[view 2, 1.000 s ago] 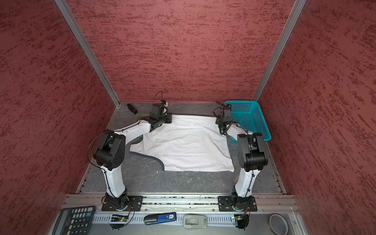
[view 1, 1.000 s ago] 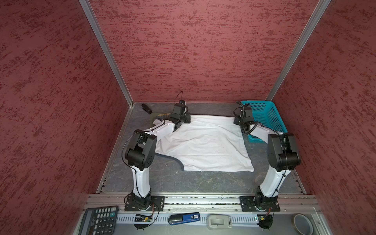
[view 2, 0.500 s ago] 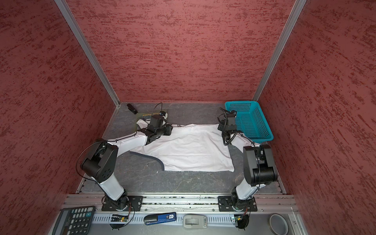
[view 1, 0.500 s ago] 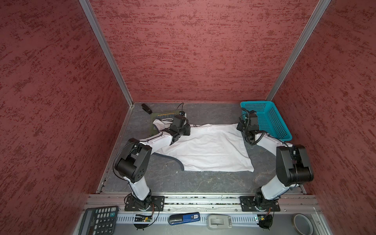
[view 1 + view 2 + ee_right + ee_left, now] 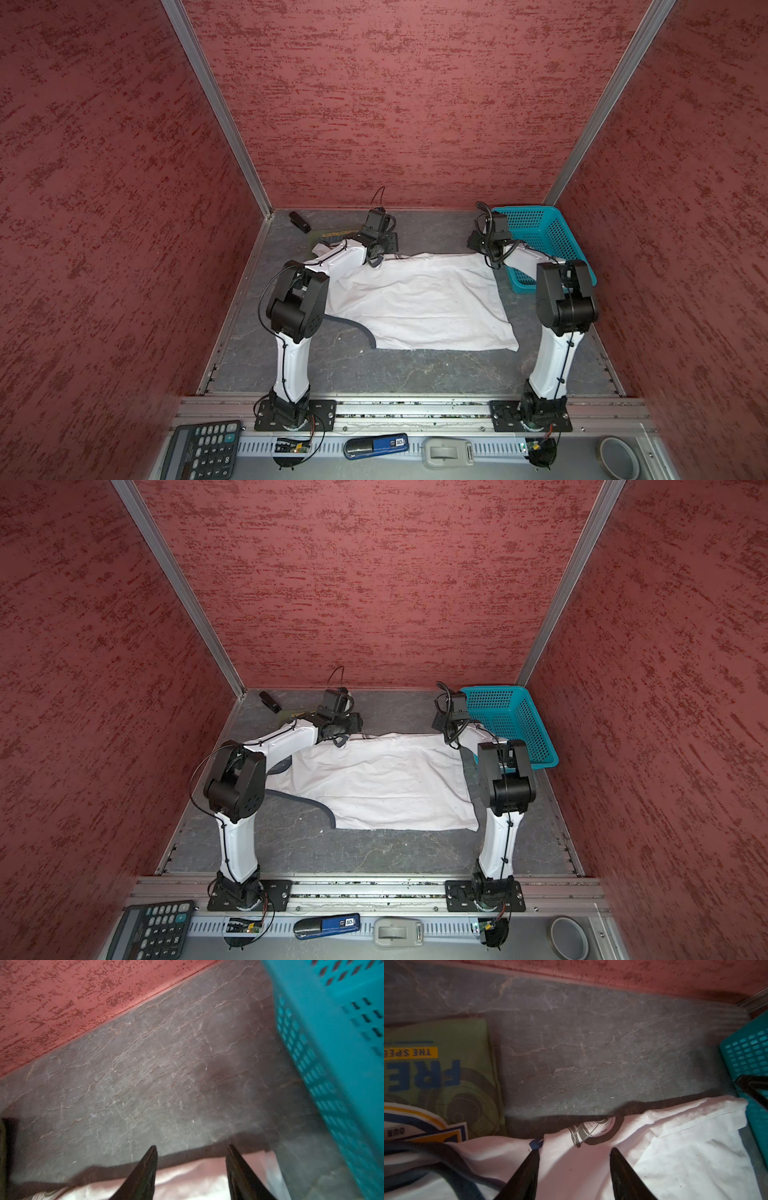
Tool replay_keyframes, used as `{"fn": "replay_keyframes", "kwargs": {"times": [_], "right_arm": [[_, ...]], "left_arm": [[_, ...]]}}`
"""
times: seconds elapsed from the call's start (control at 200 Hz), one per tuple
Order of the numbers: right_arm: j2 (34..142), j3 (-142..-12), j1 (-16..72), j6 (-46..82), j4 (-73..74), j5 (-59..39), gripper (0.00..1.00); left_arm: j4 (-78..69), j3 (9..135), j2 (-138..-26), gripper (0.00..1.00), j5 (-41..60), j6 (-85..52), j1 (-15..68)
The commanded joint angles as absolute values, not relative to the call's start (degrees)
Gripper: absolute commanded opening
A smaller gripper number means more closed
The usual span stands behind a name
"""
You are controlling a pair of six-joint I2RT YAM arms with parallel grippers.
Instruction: Fold and stack the tank tops
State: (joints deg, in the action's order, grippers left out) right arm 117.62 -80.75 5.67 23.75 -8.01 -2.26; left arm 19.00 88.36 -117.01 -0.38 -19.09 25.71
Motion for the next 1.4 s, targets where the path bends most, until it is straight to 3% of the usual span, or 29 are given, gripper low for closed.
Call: {"fn": "replay_keyframes", "kwargs": {"times": [0.0, 0.12, 0.616, 0.962, 1.257, 1.392], "right_arm": [[121.27, -86.24, 6.32, 22.68, -15.82, -3.91, 0.55], [121.38, -86.02, 6.35, 23.50, -19.55, -0.74, 0.55], [105.09, -64.34, 6.30, 25.71, -15.50, 8.19, 0.55], [95.61, -60.17, 6.91, 25.19, -13.80, 2.06, 0.55], [108.39, -74.07, 7.85, 24.73, -22.10, 2.12, 0.61], [109.99, -74.54, 8.15, 25.29, -23.61, 3.43, 0.60]], "left_arm": [[24.95, 89.31, -118.08, 0.55, 2.00, -19.93, 25.66], [24.49, 86.36, -116.16, 0.53, 2.14, -19.98, 25.87], [16.14, 68.74, -106.69, 0.53, 0.18, -20.89, 27.94], [15.50, 66.09, -103.98, 0.53, -2.37, -20.57, 28.87], [18.10, 73.65, -108.01, 0.54, -0.63, -20.47, 29.32], [19.02, 75.95, -110.93, 0.54, -0.55, -20.73, 29.01]]}}
